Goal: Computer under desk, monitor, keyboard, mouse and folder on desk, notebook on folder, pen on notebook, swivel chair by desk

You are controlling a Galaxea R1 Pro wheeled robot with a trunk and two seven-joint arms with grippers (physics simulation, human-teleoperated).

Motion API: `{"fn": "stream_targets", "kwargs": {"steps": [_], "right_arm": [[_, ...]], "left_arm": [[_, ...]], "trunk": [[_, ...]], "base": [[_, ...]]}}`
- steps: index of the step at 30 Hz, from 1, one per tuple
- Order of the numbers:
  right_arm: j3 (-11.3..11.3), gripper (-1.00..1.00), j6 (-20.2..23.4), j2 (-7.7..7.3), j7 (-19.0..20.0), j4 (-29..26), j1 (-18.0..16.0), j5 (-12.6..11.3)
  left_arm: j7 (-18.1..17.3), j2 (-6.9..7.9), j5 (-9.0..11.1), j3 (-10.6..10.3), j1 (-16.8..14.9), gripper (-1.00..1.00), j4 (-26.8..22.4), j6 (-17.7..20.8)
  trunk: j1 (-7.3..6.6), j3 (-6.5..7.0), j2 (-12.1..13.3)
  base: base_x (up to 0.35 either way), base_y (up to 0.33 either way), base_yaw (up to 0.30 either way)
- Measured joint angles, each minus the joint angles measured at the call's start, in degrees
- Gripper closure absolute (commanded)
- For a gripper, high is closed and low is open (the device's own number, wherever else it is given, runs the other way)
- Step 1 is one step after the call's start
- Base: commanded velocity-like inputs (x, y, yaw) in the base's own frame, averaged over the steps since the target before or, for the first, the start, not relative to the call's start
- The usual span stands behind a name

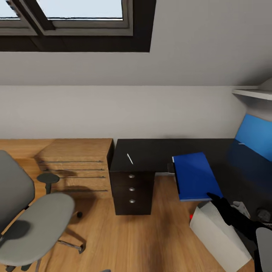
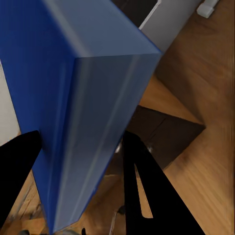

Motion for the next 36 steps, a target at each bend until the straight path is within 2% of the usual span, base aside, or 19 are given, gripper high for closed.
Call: {"fn": "stream_targets", "kwargs": {"steps": [6,17,19,24,26,29,32,34,36], "right_arm": [[0.00,1.00,-0.05,0.00,0.04,0.07,0.00,0.03],[0.27,1.00,-1.52,-0.14,-0.06,1.04,0.00,-0.04],[0.34,1.00,-4.58,0.08,0.01,1.44,0.00,-0.19],[0.68,1.00,-17.59,0.66,-0.20,3.56,-0.01,-0.18],[1.06,1.00,-23.69,1.37,-0.38,5.49,-0.05,-0.11],[1.26,1.00,-27.49,2.10,-0.49,7.23,-0.12,-0.23],[1.35,1.00,-29.23,2.93,-0.53,8.21,-0.16,-1.09],[1.39,1.00,-30.26,3.52,-0.60,8.73,-0.18,-3.32],[1.39,1.00,-30.87,3.63,-0.66,8.90,-0.18,-4.01]], "left_arm": [[-0.01,-0.02,-0.01,-0.01,0.00,-1.00,0.76,-2.08],[-0.01,-0.08,0.00,-0.14,0.00,-1.00,2.02,-2.83],[0.00,-0.09,0.00,-0.14,0.00,-1.00,2.04,-2.85],[0.00,-0.09,0.00,-0.14,0.00,-1.00,2.05,-2.84],[-0.03,-0.07,0.00,-0.15,0.00,-1.00,2.05,-2.83],[-0.02,-0.08,0.00,-0.15,0.00,-1.00,2.05,-2.83],[-0.01,-0.07,0.00,-0.15,0.00,-1.00,2.05,-2.83],[-0.01,-0.07,0.00,-0.15,0.00,-1.00,2.05,-2.84],[-0.01,-0.08,0.00,-0.15,0.00,-1.00,2.05,-2.83]], "trunk": [[-0.01,0.00,0.00],[0.01,0.00,0.00],[0.02,0.00,0.00],[0.02,0.00,0.00],[0.02,0.00,0.00],[0.02,0.00,0.00],[0.02,0.00,0.00],[0.02,0.00,0.00],[0.02,0.00,0.00]], "base": [[0.261,-0.164,-0.271],[0.099,-0.070,-0.034],[0.004,-0.003,-0.001],[0.001,-0.001,0.000],[0.000,0.000,0.000],[0.000,0.000,0.000],[0.000,0.000,0.000],[0.000,0.000,0.000],[0.000,0.000,0.000]]}}
